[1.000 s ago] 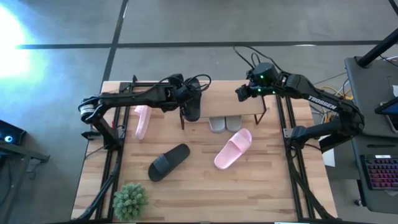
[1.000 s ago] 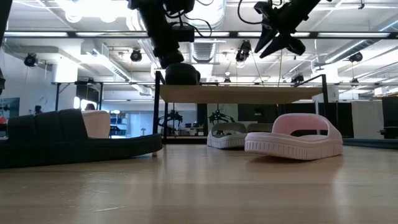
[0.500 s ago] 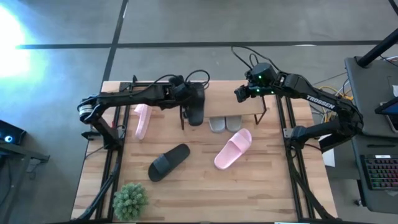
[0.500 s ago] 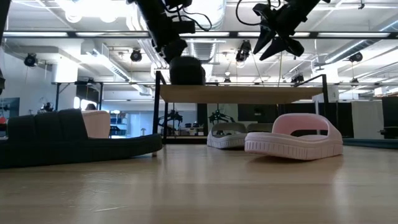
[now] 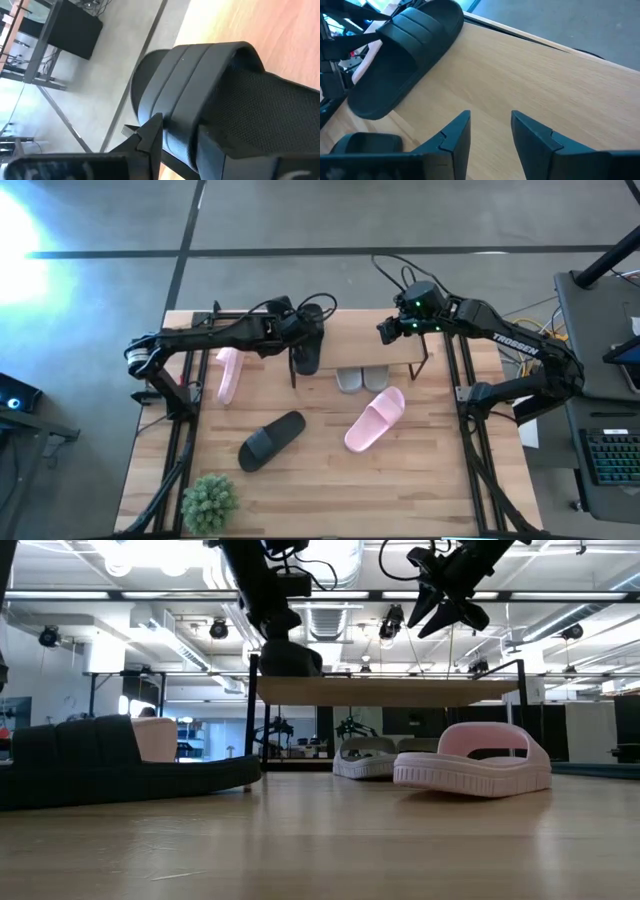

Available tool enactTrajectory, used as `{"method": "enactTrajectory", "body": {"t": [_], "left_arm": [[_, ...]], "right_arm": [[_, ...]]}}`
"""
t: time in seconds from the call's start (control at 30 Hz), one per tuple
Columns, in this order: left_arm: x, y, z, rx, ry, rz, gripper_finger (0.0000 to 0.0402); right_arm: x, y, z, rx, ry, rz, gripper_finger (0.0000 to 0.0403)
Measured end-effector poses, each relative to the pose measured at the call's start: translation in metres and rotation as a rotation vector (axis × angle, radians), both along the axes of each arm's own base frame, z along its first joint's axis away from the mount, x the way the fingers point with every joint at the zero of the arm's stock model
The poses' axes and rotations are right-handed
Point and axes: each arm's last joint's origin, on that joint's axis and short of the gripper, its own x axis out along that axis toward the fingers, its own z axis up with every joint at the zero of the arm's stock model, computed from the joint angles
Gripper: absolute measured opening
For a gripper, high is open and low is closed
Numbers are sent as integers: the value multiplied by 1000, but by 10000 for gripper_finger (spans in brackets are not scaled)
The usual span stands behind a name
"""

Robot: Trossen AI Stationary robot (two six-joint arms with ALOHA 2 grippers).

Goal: Pick and place slides into the shelf
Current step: Adjust the black slide on the shelf

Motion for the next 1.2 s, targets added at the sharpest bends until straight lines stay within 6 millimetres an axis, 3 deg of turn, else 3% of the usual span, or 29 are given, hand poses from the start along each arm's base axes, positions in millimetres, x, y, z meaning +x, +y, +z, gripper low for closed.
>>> {"method": "enactTrajectory", "body": {"t": [0.4,0.9,1.2], "left_arm": [[-3,-1,-19,-12,43,12,57],[-1,-4,-14,-78,-17,5,58],[-1,-6,-15,-75,-20,8,130]], "right_arm": [[0,0,0,0,1,0,141],[0,0,0,2,4,-1,141],[0,0,-1,3,5,-1,141]]}}
